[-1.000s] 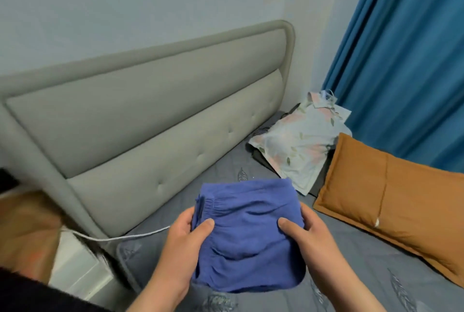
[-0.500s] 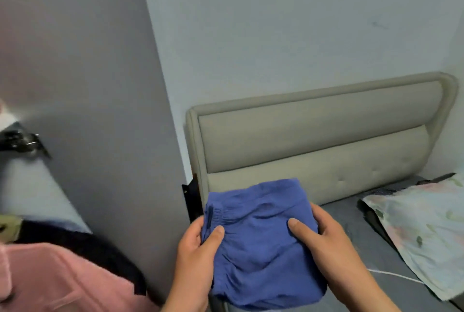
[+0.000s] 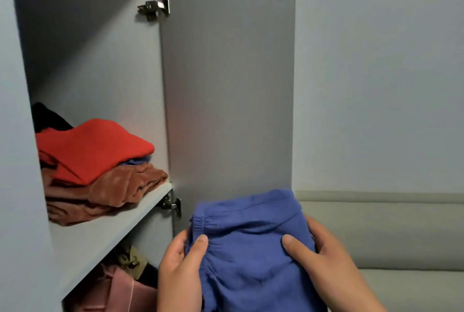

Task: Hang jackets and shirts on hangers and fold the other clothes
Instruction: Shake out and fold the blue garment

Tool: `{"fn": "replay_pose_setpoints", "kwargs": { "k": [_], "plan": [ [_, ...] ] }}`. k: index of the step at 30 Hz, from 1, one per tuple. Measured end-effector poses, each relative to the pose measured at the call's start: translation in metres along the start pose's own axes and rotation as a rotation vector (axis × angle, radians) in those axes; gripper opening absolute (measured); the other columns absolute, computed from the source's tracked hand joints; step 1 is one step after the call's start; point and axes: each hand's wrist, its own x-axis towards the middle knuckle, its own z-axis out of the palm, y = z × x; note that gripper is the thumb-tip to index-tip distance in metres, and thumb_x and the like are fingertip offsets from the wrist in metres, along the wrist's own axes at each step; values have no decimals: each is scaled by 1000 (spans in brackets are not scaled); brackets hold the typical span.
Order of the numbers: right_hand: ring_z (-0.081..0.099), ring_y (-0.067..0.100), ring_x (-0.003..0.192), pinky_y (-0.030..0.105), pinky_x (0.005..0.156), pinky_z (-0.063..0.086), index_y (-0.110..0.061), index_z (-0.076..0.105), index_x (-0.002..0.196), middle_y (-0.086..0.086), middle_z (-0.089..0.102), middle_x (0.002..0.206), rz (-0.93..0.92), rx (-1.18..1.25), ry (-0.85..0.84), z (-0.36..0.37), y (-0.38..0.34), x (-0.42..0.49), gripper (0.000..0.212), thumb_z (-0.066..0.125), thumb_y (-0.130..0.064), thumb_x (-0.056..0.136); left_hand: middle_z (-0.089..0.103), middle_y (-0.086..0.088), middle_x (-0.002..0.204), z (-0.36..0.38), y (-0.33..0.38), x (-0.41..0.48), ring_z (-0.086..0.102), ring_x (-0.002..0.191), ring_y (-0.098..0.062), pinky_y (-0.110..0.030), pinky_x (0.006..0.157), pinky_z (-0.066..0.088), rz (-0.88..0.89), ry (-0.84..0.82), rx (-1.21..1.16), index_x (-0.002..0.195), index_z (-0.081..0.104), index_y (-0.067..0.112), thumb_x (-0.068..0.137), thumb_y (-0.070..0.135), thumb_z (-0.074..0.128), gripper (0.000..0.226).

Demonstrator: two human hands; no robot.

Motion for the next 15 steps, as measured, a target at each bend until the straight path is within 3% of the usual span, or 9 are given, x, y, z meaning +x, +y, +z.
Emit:
{"fn": "replay_pose_setpoints", "kwargs": {
  "k": [2, 5, 8, 10, 13, 15],
  "plan": [
    [67, -2, 97, 9, 71, 48, -34, 64, 111, -19, 73, 100, -43, 15, 7, 22, -13, 22, 37, 68, -7, 86, 75, -7, 89, -5, 19, 16, 69, 70, -5, -14, 58, 53, 65, 79, -2, 94, 70, 12, 87, -6, 61, 21],
    [66, -6, 92, 12, 70, 50, -37, 65, 108, -21, 72, 99, -112, 69, 16, 59, -36, 55, 36, 68, -9, 86, 74, -3, 96, -8, 39, 38, 67, 91, -13, -30, 80, 51, 182, 199, -51, 97, 71, 15, 81, 3, 73, 20],
    [66, -7, 88, 21, 76, 51, -40, 65, 103, -25, 72, 95, -169, 119, 18, 92, -61, 82, 30, 65, -13, 89, 73, 3, 104, -9, 59, 61, 65, 104, -18, -44, 97, 48, 256, 293, -44, 110, 70, 22, 77, 18, 75, 33],
    [70, 3, 88, 31, 79, 53, -34, 68, 103, -15, 74, 95, -172, 163, -15, 110, -73, 98, 24, 62, -14, 91, 73, 6, 105, -9, 72, 77, 66, 103, -18, -48, 97, 49, 287, 330, -87, 110, 70, 28, 76, 26, 73, 34],
    [71, 10, 88, 37, 81, 55, -31, 69, 101, -9, 75, 94, -186, 197, -54, 129, -79, 129, 20, 61, -15, 92, 74, 7, 99, -5, 87, 103, 68, 98, -22, -53, 94, 50, 332, 375, -92, 101, 71, 34, 54, 50, 66, 50],
    [71, 10, 88, 39, 83, 55, -29, 69, 100, -9, 75, 93, -193, 224, -72, 138, -77, 152, 18, 61, -16, 91, 75, 6, 94, -1, 90, 121, 69, 94, -22, -51, 91, 52, 367, 424, -84, 95, 72, 32, 58, 45, 69, 40]
  ]
}}
